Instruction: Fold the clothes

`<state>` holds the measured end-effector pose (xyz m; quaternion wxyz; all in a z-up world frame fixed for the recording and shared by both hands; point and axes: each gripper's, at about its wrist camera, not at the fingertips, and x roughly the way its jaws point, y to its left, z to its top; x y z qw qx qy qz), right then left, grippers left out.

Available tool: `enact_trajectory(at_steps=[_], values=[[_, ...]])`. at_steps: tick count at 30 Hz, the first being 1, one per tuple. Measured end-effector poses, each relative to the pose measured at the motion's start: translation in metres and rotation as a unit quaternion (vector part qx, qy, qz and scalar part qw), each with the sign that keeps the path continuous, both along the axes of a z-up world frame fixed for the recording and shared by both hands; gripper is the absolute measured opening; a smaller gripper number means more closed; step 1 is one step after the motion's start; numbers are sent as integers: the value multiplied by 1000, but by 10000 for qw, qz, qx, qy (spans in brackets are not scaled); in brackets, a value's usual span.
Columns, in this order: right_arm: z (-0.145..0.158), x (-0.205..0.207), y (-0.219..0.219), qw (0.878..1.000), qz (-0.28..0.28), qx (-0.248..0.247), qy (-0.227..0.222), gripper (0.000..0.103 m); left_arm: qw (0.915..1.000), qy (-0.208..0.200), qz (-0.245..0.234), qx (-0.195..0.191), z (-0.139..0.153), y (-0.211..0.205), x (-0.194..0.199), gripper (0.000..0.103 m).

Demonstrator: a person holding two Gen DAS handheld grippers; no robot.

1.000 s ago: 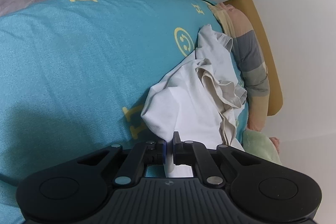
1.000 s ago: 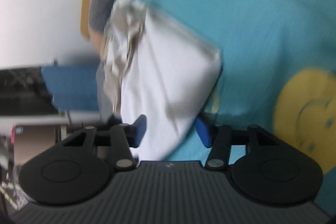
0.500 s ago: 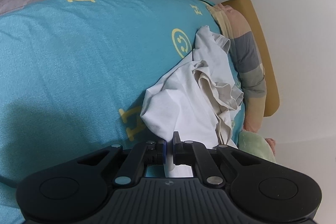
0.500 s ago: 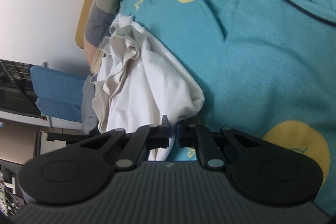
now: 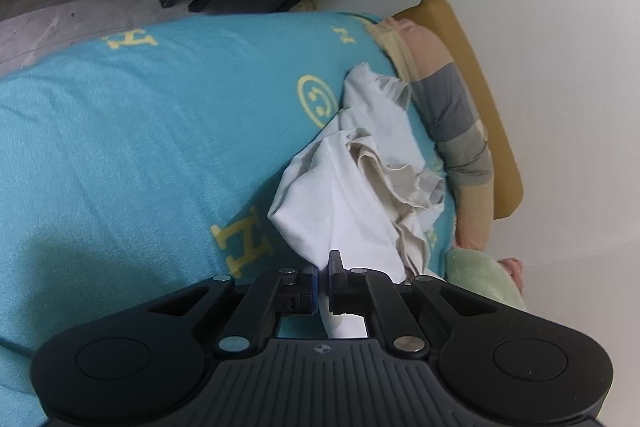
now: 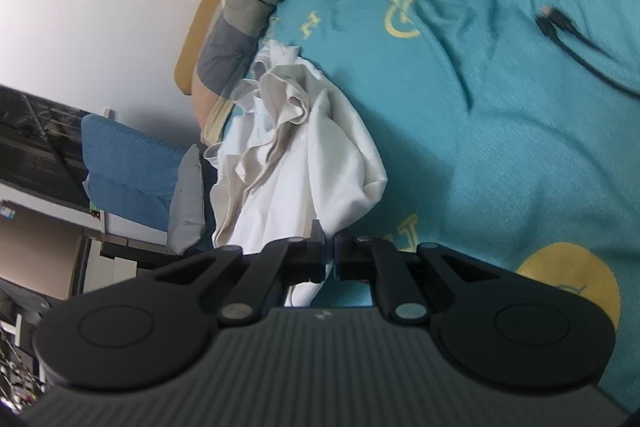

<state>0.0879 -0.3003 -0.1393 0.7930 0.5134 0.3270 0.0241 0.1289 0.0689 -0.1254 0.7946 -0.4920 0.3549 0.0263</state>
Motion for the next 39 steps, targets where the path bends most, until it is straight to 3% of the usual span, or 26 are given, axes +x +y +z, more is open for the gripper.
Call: enact_trajectory(at_steps=[4, 10, 17, 24, 28, 33, 39], values=[[35, -9, 4, 9982, 119, -304, -509, 6, 9993, -356, -34, 106, 22, 3, -14, 4], [77, -31, 6, 9942, 100, -207, -1051, 7, 9967, -790, -54, 170, 61, 6, -41, 4], [117, -107, 6, 9873, 249, -373, -1527, 7, 9924, -1140, -219, 402, 108, 4, -129, 4], [118, -175, -10, 9863, 216, -458, -1569, 7, 9901, -1212, -437, 556, 124, -11, -176, 4], [123, -155, -14, 9889, 184, -531, -1376, 7, 9884, -1215, -384, 824, 132, -21, -150, 4], [133, -74, -13, 9947, 108, -411, -939, 7, 9842, -964, -237, 1465, 136, -34, -68, 5], [112, 20, -5, 9955, 96, -760, -556, 7, 9741, -709, -323, 2124, 102, -46, 31, 6]])
